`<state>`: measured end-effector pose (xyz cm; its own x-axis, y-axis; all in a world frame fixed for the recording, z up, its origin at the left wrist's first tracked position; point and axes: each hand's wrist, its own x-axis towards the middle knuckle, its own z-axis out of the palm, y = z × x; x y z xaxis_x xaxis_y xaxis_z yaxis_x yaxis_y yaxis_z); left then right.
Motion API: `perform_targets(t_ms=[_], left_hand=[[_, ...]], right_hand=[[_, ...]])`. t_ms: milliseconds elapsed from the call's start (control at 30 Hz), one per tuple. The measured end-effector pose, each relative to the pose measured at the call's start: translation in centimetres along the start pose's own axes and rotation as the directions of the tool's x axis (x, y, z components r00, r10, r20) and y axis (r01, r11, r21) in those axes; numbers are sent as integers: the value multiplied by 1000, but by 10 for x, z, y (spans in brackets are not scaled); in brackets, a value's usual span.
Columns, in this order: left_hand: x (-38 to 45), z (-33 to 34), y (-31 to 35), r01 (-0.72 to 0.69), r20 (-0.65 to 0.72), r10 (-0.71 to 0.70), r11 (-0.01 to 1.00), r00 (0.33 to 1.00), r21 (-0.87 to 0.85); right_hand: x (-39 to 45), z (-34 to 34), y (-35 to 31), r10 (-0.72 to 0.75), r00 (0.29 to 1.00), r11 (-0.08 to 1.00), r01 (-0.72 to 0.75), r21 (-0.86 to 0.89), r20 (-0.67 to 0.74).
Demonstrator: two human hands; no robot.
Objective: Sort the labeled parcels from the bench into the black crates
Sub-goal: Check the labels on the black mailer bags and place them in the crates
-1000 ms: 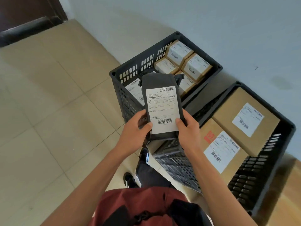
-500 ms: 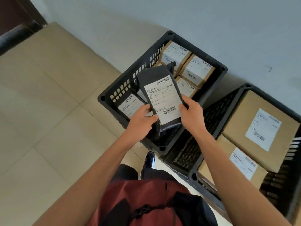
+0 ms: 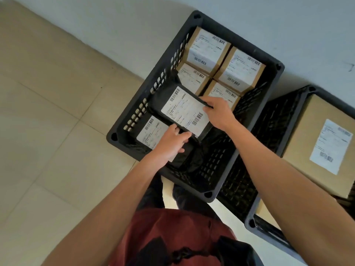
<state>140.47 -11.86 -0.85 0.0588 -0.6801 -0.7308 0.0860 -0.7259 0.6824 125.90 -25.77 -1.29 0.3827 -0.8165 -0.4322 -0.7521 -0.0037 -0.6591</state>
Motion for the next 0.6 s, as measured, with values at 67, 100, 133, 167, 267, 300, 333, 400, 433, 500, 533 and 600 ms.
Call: perform_targets(t_ms=[67, 100, 133, 167, 267, 300, 333, 400, 433, 500, 533, 600], left_hand=[[9, -7, 0, 26, 9, -26, 1000, 1000, 18], [13, -11, 0, 38, 17, -38, 999, 999, 22], [16, -13, 1, 43, 31, -44, 999, 999, 29], [18, -15, 3, 44, 47, -46, 998, 998, 46], [21, -21, 10, 42, 96, -57, 987, 994, 156], [20, -25, 14, 37, 98, -60, 974, 993, 225], [18, -30, 16, 22, 81, -49, 953, 995, 302], [15, -44, 19, -39, 6, 41, 902, 999, 429], [13, -51, 22, -88, -39, 122, 872, 992, 481], [12, -62, 32, -225, -78, 346, 749, 935, 623], [16, -67, 36, -294, -49, 455, 651, 889, 700], [34, -73, 43, -384, 70, 586, 432, 807, 816]], right_hand=[[13, 7, 2, 23, 1000, 999, -23, -27, 11], [18, 10, 3, 36, 999, 999, -35, -27, 12], [22, 13, 5, 48, 999, 999, -48, -26, 10], [26, 15, 8, 56, 998, 998, -55, -29, 3], [34, 18, 14, 69, 998, 997, -69, -22, -12], [35, 20, 15, 74, 997, 997, -74, -16, -14], [35, 21, 16, 88, 996, 996, -88, 3, -21], [32, 25, 16, 128, 990, 990, -124, 68, -59], [26, 27, 16, 132, 987, 989, -124, 82, -97], [8, 33, 17, 52, 974, 999, -54, -4, -219], [-4, 38, 19, -16, 961, 996, -9, -89, -276], [-27, 50, 22, -110, 937, 976, 40, -213, -331]])
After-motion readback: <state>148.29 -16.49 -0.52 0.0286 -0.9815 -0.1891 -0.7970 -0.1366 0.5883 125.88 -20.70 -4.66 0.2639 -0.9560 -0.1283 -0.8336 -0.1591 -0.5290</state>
